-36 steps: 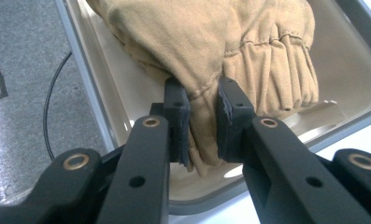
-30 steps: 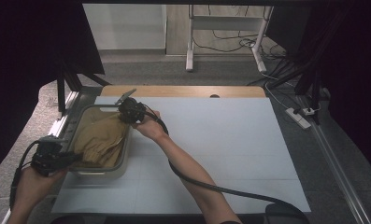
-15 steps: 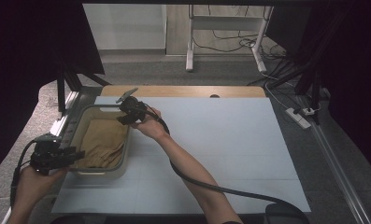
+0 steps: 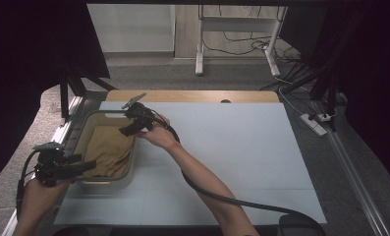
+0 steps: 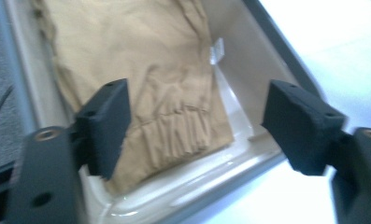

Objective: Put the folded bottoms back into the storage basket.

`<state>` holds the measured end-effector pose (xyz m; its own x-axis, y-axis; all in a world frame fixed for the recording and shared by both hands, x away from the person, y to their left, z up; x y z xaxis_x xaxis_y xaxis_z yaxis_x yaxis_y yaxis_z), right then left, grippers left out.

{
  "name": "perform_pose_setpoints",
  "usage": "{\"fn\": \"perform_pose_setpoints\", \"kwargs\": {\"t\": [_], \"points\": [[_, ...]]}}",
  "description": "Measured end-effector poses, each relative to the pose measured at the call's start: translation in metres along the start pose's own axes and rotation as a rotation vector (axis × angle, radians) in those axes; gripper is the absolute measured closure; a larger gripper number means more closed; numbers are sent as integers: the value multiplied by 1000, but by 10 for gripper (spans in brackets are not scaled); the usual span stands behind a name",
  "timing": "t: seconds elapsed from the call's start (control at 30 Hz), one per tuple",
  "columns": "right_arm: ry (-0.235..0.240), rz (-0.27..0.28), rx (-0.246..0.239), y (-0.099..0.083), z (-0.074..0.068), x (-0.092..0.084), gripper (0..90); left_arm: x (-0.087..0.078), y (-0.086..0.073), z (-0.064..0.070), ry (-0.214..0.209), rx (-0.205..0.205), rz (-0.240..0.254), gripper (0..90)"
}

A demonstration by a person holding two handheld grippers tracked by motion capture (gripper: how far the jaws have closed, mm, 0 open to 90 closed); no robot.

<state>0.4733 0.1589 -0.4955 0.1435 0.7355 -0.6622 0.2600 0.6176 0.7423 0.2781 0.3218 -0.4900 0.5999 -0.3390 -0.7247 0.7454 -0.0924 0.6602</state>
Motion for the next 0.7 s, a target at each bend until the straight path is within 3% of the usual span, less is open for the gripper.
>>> {"fn": "perform_pose_setpoints", "kwargs": {"t": [0.33,0.7], "points": [[39,-12,26,-4,-3,-9,96,-3,-3,21,-29,43,41,136],[53,-17,17,-8,-10,-18,80,-9,-12,44,-45,93,64,49]]}}
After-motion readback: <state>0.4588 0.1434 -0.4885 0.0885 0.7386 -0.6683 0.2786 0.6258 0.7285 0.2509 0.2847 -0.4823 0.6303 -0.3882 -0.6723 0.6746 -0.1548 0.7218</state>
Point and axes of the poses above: each handheld gripper's, and its own axes: x roughly forward along the jaws, y roughly out of its top, z roughly to its right, the point moved 5 cm from there along x, roughly forward along the jaws, and after that the axes turned 8 degrees about y, right-handed, at the moved point
